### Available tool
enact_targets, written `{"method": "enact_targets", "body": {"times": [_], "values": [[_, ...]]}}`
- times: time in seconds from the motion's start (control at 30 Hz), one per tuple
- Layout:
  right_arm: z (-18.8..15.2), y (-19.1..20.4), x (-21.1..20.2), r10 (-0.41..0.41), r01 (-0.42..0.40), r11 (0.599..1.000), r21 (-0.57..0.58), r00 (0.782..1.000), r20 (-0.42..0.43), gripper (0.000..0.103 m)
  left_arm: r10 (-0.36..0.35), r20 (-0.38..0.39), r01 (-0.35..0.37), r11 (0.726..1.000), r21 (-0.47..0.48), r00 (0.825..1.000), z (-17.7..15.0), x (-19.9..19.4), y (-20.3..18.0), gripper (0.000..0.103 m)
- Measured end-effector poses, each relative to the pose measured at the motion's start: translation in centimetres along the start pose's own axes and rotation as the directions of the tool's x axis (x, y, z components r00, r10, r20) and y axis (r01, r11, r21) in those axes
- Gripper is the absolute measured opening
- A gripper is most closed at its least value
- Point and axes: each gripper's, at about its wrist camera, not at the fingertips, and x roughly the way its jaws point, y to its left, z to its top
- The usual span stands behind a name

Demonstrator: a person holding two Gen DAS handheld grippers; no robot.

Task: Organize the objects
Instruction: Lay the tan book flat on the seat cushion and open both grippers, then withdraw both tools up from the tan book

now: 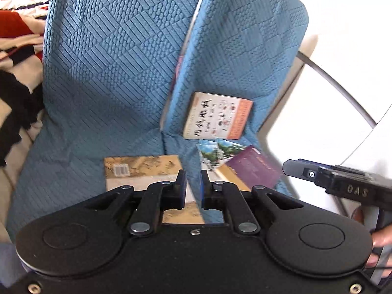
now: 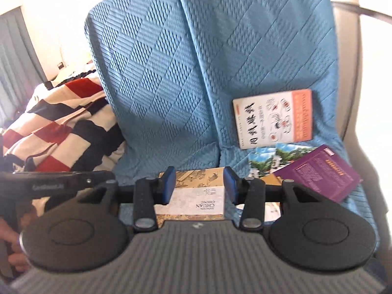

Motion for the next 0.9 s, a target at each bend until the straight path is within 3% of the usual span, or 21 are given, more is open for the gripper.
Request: {"method": "enact_targets", "body": {"times": [0.27,0.6,0.67,0.7,0.73,0.77,0.87,0.9], "values": [[-2.7,-0.6,-5.5,-0.074,0.073,0.997,0.021,0.993,0.093,0.045,0.002,0.04,-0.004,0.999,0.045,0.999,-2.0,-1.8,-4.2,0.008],[-4.9,-1.5,-8.7,-0.136,0.134,0.991,0.025,0.982,0.13,0.046,0.03,0.07,-0.034,0.997,0.064,0.997,-3.8,-2.8,-7.6,0.008],[-5.1,-1.7,-9.1,-0.146,0.146,0.989,0.015,0.979,0.14,0.046,0.036,0.066,-0.04,0.997,0.062,0.997,-4.1,-2.7,-7.9,0.015],[-5.2,-1.8,-9.3,-0.149,0.149,0.989,0.014,0.978,0.143,0.045,0.041,0.064,-0.045,0.997,0.063,0.997,-4.2,-2.6,-8.0,0.027],[-5.2,-1.9,-9.3,-0.153,0.152,0.988,0.015,0.978,0.145,0.045,0.048,0.065,-0.052,0.997,0.065,0.997,-4.2,-2.6,-8.1,0.046],[-5.2,-2.1,-9.4,-0.159,0.159,0.987,0.016,0.976,0.147,0.047,0.056,0.071,-0.061,0.996,0.064,0.996,-4.2,-2.6,-8.2,0.054],[-5.3,-2.5,-9.6,-0.175,0.175,0.984,0.014,0.971,0.161,0.062,0.065,0.08,-0.071,0.995,0.068,0.995,-4.1,-2.6,-8.6,0.069],[-5.3,-2.7,-9.5,-0.181,0.181,0.983,0.018,0.97,0.165,0.071,0.067,0.081,-0.073,0.995,0.066,0.994,-3.9,-2.4,-8.7,0.083]]}}
